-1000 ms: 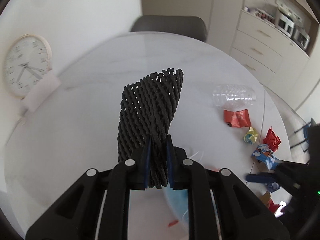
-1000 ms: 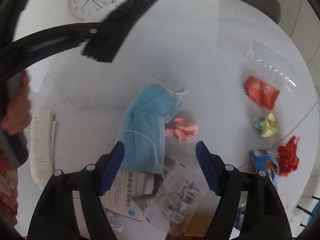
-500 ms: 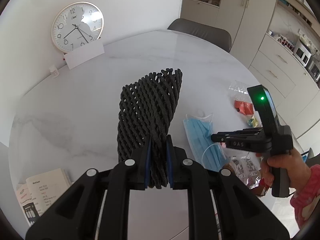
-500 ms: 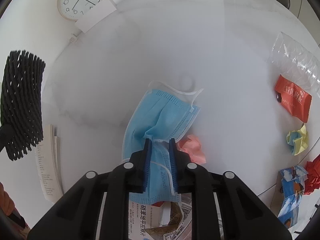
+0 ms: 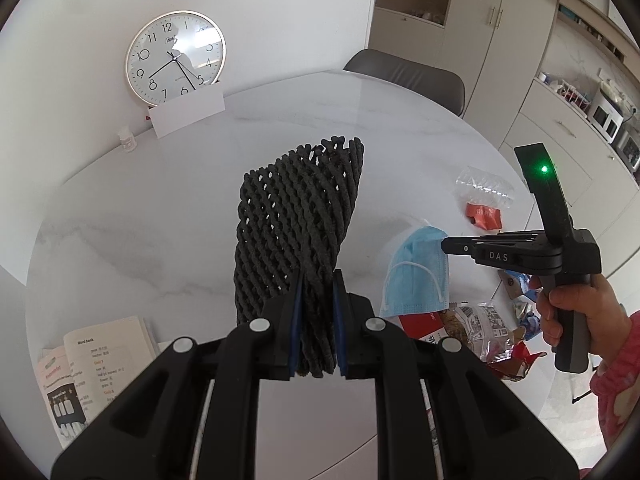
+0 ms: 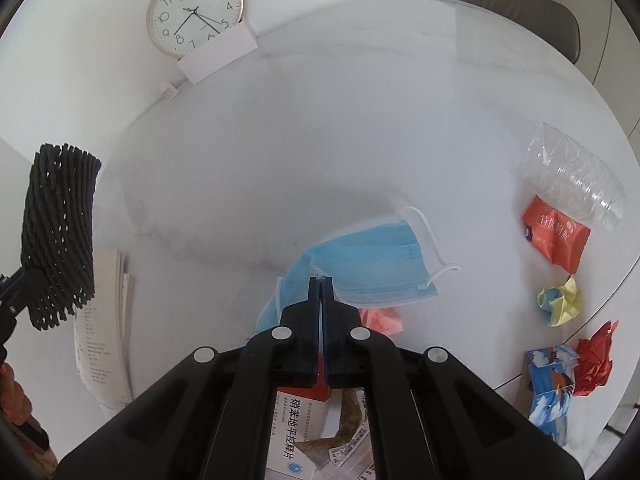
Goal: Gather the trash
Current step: 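Grasp the blue face mask with the right tool while the left tool holds the net, then drop the mask into the white wastebasket with the right tool while the left tool carries the net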
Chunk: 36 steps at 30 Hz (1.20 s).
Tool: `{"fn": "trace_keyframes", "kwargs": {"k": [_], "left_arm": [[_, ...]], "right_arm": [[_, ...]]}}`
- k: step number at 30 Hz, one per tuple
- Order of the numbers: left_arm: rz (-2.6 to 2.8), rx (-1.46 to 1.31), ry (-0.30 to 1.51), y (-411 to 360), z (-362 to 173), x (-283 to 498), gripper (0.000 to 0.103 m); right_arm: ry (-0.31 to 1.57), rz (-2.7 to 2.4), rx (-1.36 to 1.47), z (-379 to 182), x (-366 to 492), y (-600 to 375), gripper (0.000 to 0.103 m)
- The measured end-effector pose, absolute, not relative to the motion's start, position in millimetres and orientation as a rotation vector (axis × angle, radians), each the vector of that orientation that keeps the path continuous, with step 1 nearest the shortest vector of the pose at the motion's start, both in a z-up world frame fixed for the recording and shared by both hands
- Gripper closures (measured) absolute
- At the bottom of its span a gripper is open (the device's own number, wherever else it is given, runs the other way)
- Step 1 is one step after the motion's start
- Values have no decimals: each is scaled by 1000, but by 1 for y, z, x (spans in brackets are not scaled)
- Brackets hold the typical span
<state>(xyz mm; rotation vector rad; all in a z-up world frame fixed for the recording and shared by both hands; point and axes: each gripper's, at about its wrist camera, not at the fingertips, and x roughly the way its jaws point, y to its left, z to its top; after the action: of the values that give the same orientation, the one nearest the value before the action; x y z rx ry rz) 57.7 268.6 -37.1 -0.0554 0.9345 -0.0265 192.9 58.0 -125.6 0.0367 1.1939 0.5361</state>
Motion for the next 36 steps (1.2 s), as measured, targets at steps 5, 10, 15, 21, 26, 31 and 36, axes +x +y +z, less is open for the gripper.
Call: {"fn": "trace_keyframes", "kwargs": {"k": [5, 10, 15, 21, 26, 31, 36], "left_arm": [[-30, -44, 924, 263, -33, 49, 89], [-64, -14, 900, 245, -21, 39, 89], [-148, 55, 871, 205, -6, 23, 89], [-300, 99, 861, 131, 2, -3, 89], [-371, 131, 868, 54, 0, -26, 89], [-405, 138, 904, -22, -7, -51, 89], [-405, 171, 945, -82, -20, -75, 89]], "right_arm": [[1155, 563, 54, -110, 177, 55, 101], [1072, 573, 82, -65, 145, 25, 101], [1010, 541, 105, -19, 87, -41, 101], [1034, 413, 128, -7, 5, -138, 101], [1104, 325, 144, -41, -45, -210, 101], [1218, 316, 151, -113, -58, -270, 101], [1326, 373, 127, -194, -54, -287, 101]]}}
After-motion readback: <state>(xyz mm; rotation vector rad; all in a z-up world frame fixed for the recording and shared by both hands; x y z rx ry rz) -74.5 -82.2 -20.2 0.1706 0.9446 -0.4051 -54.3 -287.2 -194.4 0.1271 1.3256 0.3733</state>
